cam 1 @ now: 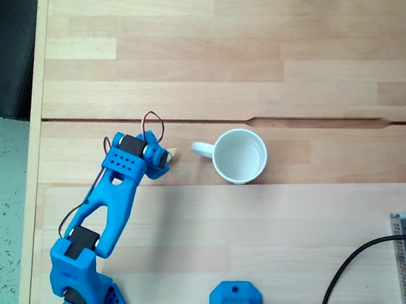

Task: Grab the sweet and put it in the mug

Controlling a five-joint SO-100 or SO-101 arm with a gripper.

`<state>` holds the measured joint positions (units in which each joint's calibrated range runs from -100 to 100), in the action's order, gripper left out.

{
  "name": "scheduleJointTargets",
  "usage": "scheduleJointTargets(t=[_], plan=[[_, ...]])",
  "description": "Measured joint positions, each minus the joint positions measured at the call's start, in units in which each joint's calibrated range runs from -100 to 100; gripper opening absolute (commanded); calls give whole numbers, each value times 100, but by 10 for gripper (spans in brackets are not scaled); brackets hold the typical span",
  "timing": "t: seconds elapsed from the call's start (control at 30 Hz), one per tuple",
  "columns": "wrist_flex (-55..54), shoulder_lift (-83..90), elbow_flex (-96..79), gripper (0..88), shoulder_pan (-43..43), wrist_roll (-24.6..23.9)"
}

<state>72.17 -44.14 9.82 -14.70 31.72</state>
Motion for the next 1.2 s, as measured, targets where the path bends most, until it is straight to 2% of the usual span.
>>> scheduleJointTargets(t=[0.1,0.53,0.87,1.2], plan=[[0,0,0,0,0,0],[90,182,90,0,0,0],[90,1871,90,0,414,0],[171,3878,90,0,458,29]])
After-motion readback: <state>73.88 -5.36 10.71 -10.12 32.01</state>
